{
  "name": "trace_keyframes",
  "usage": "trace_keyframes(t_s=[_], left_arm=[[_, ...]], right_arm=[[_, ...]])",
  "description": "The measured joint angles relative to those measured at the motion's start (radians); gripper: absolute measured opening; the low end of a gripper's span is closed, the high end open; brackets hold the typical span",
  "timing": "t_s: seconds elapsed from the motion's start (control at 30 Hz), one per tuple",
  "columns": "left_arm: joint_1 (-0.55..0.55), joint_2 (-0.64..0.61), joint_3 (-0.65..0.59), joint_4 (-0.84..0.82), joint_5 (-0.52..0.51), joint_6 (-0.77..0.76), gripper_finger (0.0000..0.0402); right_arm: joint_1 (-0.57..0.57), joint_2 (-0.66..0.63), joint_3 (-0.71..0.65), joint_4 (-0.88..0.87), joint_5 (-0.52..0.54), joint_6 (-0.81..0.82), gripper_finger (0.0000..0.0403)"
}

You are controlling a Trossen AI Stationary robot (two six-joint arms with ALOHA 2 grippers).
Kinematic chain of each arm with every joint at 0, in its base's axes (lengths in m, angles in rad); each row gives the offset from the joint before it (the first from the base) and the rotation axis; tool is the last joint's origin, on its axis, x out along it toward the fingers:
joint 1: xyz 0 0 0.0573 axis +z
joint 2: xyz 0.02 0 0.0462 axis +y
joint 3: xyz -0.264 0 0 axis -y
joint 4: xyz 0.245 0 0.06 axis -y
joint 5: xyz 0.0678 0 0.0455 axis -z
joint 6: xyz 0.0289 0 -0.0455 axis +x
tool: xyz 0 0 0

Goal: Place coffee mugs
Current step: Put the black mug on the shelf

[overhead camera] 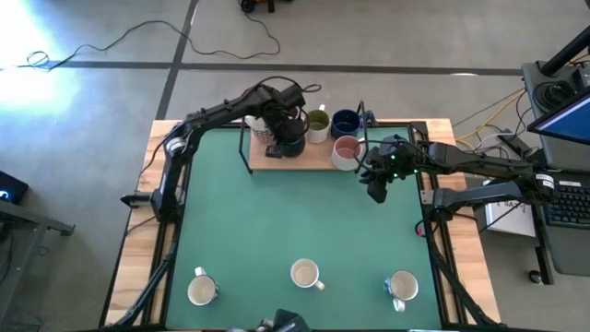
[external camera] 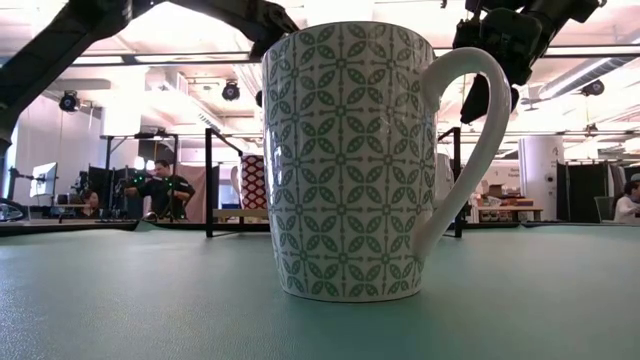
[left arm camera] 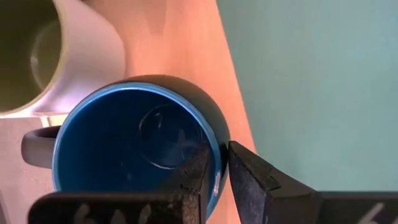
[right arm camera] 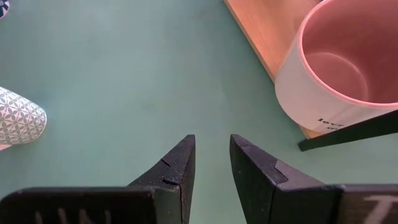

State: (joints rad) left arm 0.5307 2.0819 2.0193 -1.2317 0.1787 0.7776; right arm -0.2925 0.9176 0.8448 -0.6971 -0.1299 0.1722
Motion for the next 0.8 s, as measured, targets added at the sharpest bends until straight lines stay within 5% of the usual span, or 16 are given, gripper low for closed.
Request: trace_keyframes(t_s=[0.8], left_arm=[[0.073, 0.001, 0.000, 0.039, 0.001, 0.000, 0.0038]], right_arm=[[0.000, 0.000, 0.000, 0.000, 0.000, 0.000, 0.0089]])
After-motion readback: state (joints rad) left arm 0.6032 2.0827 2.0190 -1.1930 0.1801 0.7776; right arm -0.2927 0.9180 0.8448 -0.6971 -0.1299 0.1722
